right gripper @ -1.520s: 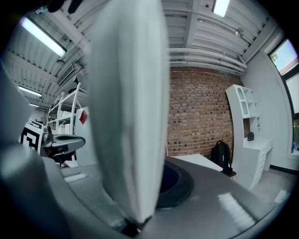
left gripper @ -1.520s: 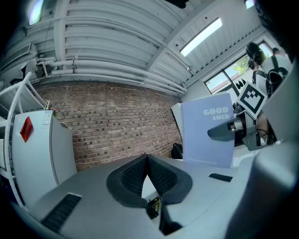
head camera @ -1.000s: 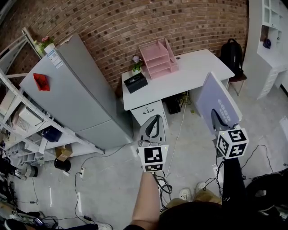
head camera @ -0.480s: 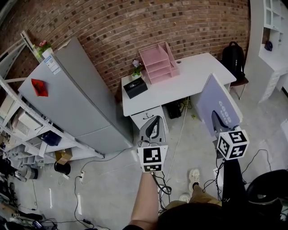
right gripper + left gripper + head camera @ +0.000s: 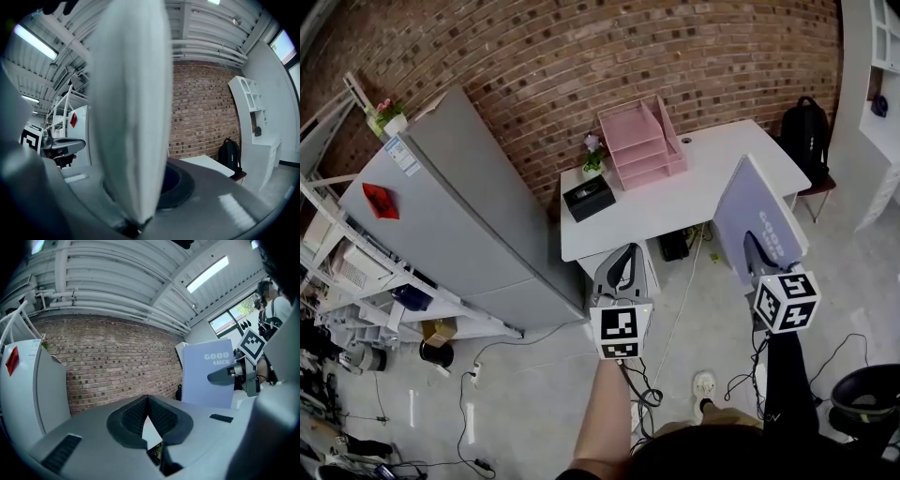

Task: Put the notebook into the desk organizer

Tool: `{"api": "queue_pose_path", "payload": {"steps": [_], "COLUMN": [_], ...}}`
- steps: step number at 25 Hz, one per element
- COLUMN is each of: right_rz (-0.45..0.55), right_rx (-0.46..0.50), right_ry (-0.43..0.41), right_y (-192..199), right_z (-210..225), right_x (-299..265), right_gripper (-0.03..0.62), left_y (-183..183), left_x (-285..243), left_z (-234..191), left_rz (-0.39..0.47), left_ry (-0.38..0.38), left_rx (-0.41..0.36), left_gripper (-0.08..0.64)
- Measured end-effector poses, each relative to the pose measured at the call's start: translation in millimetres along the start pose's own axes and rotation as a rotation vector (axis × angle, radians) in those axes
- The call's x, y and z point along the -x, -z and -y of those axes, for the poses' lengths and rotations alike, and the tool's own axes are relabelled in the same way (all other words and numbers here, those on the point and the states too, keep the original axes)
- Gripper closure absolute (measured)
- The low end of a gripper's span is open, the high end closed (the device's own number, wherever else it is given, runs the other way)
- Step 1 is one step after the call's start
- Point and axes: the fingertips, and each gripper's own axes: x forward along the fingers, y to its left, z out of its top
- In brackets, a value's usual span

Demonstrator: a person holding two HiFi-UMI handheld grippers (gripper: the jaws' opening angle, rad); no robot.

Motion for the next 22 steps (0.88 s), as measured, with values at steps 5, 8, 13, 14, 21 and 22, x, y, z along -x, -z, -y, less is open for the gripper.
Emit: {"api": "queue_pose_path", "payload": {"steps": [5, 8, 13, 14, 21, 22], "right_rz": [0.0, -0.003, -0.001, 0.002, 0.003, 0.002], "right_rx": [-0.011, -0.015, -0.012, -0.012, -0.009, -0.008], "right_ry": [-0.018, -0.029, -0.051, -0.055, -0.075, -0.076], "right_y": [-6, -8, -14, -16, -18, -18], "right_z": [24, 40, 59, 62, 80, 82], "right_x": [-45, -67, -99, -104, -133, -135], "right_gripper": [0.558, 0.558, 0.559, 0.559, 0.56, 0.558], "left_y": [2, 8, 3, 2, 2, 2], "left_x": [-48, -73, -110, -117, -153, -156], "left_z": [-5, -7, -4, -4, 0, -1], "left_rz": [-0.009, -0.025, -0.017, -0.015, -0.01, -0.01], "left_ry": [-0.01, -0.024, -0.025, -0.026, -0.027, -0.027], "left_rx": [0.006, -0.004, 0.001, 0.0, 0.001, 0.002], "left_gripper": [0.551, 0.551, 0.551, 0.552, 0.552, 0.552]}}
